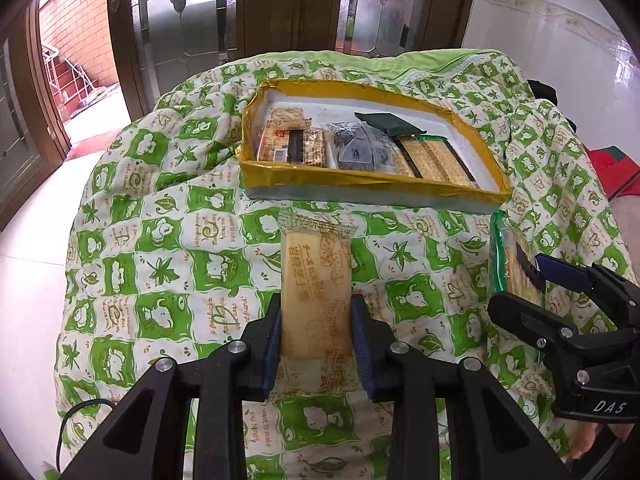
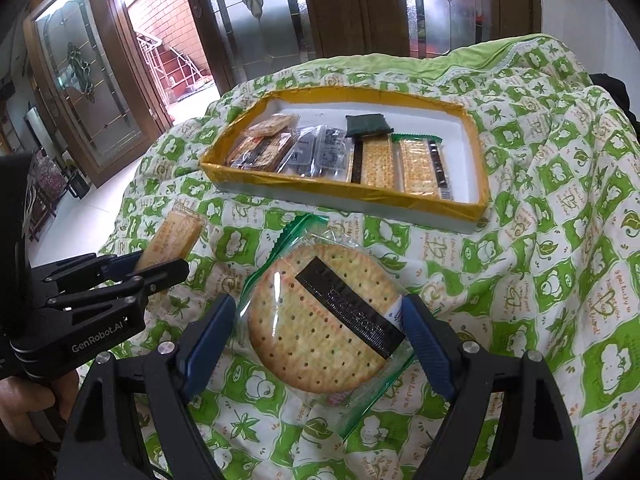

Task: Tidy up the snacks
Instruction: 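Carry the round cracker bag with the right tool while the left carries the biscuit pack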

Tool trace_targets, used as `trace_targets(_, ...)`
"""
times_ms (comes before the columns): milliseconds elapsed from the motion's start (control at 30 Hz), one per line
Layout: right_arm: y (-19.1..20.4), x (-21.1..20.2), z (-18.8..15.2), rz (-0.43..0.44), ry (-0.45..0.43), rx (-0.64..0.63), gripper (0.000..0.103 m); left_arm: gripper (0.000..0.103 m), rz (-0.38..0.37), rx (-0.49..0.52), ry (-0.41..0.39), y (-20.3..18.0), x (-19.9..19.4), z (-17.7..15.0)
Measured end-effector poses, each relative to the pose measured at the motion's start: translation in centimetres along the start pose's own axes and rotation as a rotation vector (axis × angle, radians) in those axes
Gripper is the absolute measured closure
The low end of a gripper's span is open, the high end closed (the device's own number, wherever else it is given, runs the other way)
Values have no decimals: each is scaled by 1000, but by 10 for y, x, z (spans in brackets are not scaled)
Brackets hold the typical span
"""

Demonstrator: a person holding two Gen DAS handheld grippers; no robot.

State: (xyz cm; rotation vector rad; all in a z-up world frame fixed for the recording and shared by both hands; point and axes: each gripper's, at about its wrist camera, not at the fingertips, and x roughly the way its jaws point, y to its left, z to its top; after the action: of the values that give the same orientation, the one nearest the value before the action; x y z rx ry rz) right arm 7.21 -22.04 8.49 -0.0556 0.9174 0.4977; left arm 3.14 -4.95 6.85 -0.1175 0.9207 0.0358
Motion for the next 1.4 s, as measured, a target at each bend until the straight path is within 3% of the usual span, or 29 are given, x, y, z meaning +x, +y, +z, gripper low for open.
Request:
trace_targets(800,-14,-13,25,-10,-15,-8,19,70,-16,27,-20,-8,-7,21)
trace_targets(1400,-37,-12,82,-32,-57,-22,19,70,-33,53,-41,-14,2,65)
